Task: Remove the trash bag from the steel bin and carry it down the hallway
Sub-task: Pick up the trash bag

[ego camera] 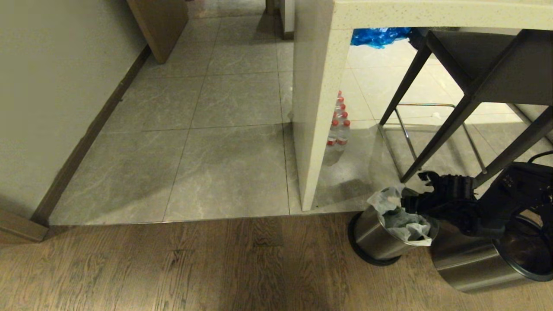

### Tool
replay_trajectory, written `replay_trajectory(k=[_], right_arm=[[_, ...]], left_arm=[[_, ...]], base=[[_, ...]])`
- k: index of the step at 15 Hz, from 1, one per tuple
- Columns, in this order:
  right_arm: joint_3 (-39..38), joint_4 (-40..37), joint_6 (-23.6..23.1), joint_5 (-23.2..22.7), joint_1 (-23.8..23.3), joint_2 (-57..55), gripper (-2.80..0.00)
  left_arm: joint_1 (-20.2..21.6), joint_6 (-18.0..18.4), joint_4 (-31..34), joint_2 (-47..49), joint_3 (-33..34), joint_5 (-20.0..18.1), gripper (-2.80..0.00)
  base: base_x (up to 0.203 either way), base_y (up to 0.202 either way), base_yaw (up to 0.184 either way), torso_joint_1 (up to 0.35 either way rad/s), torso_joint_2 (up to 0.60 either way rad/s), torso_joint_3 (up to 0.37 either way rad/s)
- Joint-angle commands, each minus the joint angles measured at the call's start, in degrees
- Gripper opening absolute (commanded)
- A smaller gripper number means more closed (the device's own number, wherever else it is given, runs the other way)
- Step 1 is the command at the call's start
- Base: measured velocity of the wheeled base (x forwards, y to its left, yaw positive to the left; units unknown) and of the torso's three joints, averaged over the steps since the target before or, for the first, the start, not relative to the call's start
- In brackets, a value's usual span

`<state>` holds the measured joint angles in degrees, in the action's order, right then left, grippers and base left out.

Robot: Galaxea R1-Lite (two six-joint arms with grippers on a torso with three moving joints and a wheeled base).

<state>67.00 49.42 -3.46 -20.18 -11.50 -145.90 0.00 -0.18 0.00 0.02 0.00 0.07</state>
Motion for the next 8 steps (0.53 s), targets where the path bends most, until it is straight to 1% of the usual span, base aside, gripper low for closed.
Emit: replay_trajectory(k=[1,8], right_arm=[[1.08,0.43,-0.09,-0.07,-0.02,-1.48,0.0],[5.61,0.42,-0.1,-0.04,-0.01,-4.52,0.0]], left_arm=[[0.0,0.0,0.0,-0.02,0.0,0.01,-2.8],[0.0,0.0,0.0,-0.02,0.0,0.01,-2.8]], base=[[0.0,0.0,0.0,0.0,0.0,0.0],[0.0,0.0,0.0,0.0,0.0,0.0]])
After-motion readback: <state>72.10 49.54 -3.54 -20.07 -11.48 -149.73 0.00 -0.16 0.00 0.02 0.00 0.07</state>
